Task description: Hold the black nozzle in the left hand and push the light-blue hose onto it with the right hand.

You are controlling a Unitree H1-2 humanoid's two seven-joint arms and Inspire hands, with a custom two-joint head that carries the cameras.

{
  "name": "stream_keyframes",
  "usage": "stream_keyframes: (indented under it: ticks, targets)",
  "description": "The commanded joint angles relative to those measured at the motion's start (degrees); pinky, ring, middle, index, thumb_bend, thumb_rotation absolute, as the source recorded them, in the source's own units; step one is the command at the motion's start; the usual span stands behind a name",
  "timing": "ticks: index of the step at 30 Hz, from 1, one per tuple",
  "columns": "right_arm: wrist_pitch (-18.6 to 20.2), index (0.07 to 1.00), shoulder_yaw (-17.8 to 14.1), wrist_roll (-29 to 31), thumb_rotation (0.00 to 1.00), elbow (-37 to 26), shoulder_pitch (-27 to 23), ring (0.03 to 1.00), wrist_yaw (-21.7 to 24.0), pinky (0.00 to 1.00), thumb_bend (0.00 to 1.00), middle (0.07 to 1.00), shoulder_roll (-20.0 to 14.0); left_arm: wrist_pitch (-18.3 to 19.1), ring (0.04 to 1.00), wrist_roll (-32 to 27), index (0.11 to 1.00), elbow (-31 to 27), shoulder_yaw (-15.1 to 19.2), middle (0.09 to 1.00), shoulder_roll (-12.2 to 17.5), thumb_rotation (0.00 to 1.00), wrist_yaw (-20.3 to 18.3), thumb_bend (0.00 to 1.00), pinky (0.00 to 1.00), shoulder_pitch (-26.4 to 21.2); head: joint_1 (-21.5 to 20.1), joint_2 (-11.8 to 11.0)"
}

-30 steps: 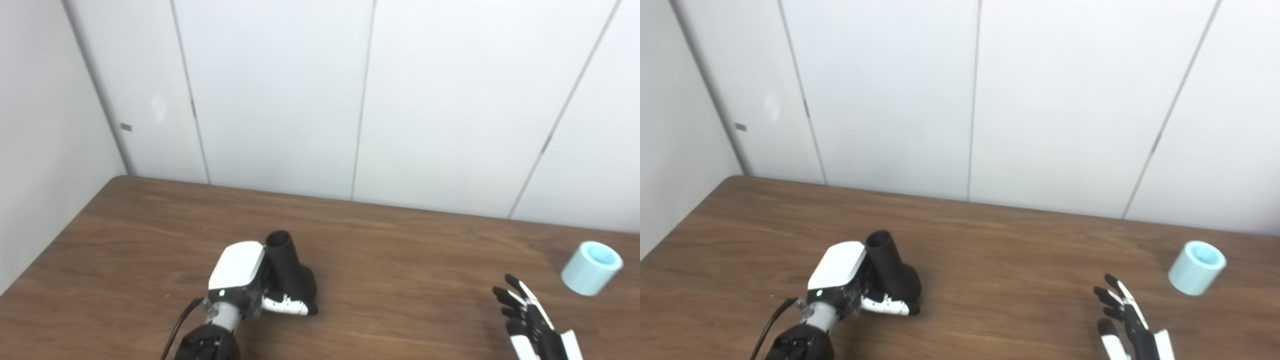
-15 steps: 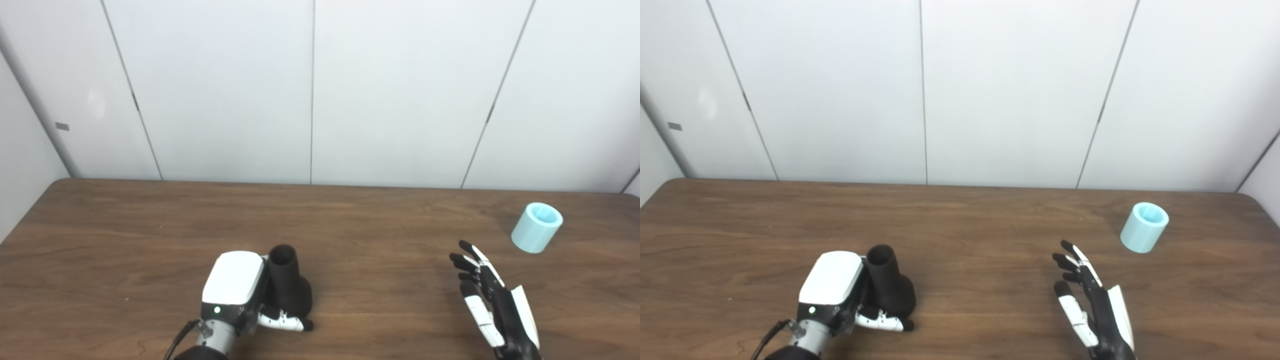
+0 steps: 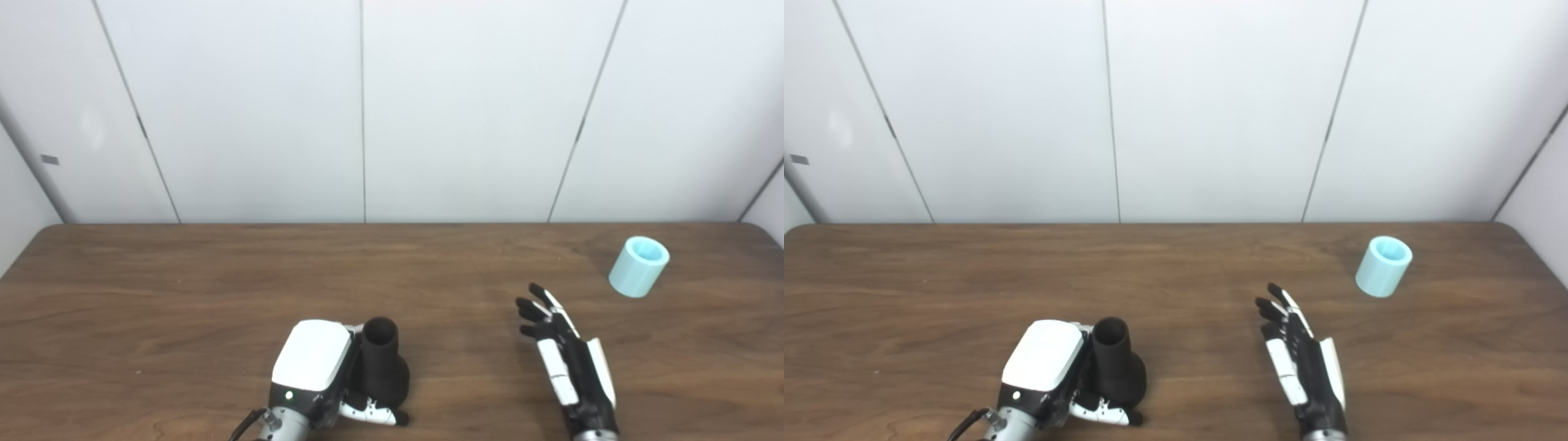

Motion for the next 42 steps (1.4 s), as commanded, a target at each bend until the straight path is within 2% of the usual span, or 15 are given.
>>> stream_keyframes:
  ticks: [1,3,6,9,10,15,18,22,25,27,30,34,36,40,42]
  targets:
    - [1.8,0.899,0.4,1.1,0.81,0.7,2.6,0.833,0.5,0.76,0.47,0.834,0.2,-1.5,0.54,-0.3,0.497,1.0,-0.7,0.451,-0.1,0.0,-1.3,0.52,0.5,1.2,-0.4,0.2]
    - [3.9,0.891,0.2,0.7,0.68,-2.0,2.4,0.831,0.7,0.75,0.48,0.833,-0.3,-1.7,0.541,-0.4,0.497,1.1,-0.6,0.451,-0.3,0.0,-1.5,0.53,0.5,1.3,-0.7,0.4]
    - [5.5,0.855,-0.7,-1.7,0.43,-5.5,1.7,0.823,0.1,0.8,0.53,0.815,-1.7,-2.0,0.542,-0.3,0.496,1.1,-0.4,0.45,-0.6,0.0,-1.4,0.53,0.5,1.6,-1.3,0.6]
    - [6.6,0.841,-2.1,-2.6,0.29,-8.1,0.2,0.81,0.3,0.75,0.6,0.814,-3.9,-2.1,0.543,-0.1,0.494,0.8,-0.3,0.454,-0.5,0.0,-2.1,0.53,0.5,1.7,-2.5,0.9]
    - [7.5,0.837,-2.6,-3.7,0.27,-9.1,-0.5,0.801,0.5,0.73,0.62,0.812,-5.1,-2.2,0.547,0.0,0.493,0.7,-0.4,0.459,-0.4,0.0,-2.3,0.53,0.5,1.7,-2.8,0.8]
    - [12.8,0.825,-5.0,-5.8,0.26,-13.8,-4.6,0.799,1.8,0.72,0.73,0.8,-10.3,-2.6,0.545,-0.6,0.493,0.5,0.2,0.462,0.2,0.0,-2.5,0.53,0.51,1.8,-5.5,1.1]
    - [14.3,0.818,-6.1,-7.2,0.22,-14.1,-7.6,0.795,2.0,0.72,0.74,0.797,-13.4,-2.9,0.542,-1.4,0.496,0.3,0.9,0.451,0.6,0.0,-2.5,0.53,0.5,2.0,-7.6,1.2]
    - [17.5,0.817,-6.2,-12.4,0.2,-13.9,-11.8,0.801,2.8,0.72,0.77,0.815,-18.3,-3.5,0.527,-2.0,0.495,0.1,1.9,0.442,1.1,0.0,-2.4,0.53,0.48,2.3,-10.7,1.1]
    - [19.8,0.815,-5.2,-16.9,0.23,-13.6,-14.2,0.82,3.8,0.75,0.79,0.832,-21.1,-4.3,0.526,-2.6,0.491,0.0,2.7,0.45,1.5,0.0,-2.7,0.53,0.47,2.5,-12.7,0.8]
    - [20.3,0.815,-4.4,-19.6,0.21,-13.1,-15.5,0.808,4.5,0.75,0.79,0.813,-23.0,-4.6,0.552,-2.8,0.489,0.0,3.0,0.464,1.8,0.0,-2.8,0.53,0.51,2.6,-13.5,0.7]
    - [21.5,0.817,-2.6,-24.9,0.2,-12.2,-17.8,0.824,6.4,0.76,0.8,0.812,-26.5,-5.3,0.55,-3.2,0.49,-0.2,3.5,0.467,2.3,0.0,-2.9,0.53,0.51,2.5,-14.9,0.8]
    - [23.6,0.818,-0.2,-31.1,0.19,-9.8,-21.4,0.85,10.7,0.78,0.81,0.826,-31.2,-5.7,0.556,-3.8,0.488,-0.2,4.4,0.476,2.5,0.0,-3.7,0.53,0.51,2.5,-16.6,0.7]
    - [25.0,0.827,0.6,-32.2,0.19,-8.3,-23.0,0.897,13.2,0.88,0.81,0.851,-32.7,-5.7,0.548,-4.4,0.491,-0.3,4.9,0.46,2.5,0.0,-4.2,0.53,0.5,2.5,-17.2,0.6]
    - [28.4,0.844,2.3,-33.4,0.2,-4.1,-27.0,0.945,19.3,0.95,0.84,0.88,-35.7,-6.2,0.537,-4.7,0.492,-0.3,5.2,0.453,2.9,0.0,-4.1,0.53,0.49,2.5,-18.2,0.6]
    - [29.3,0.855,3.1,-33.8,0.19,-1.7,-28.7,0.97,20.9,0.98,0.85,0.896,-36.6,-6.4,0.534,-4.7,0.493,-0.5,5.3,0.453,3.1,0.0,-4.3,0.53,0.49,2.5,-18.3,0.5]
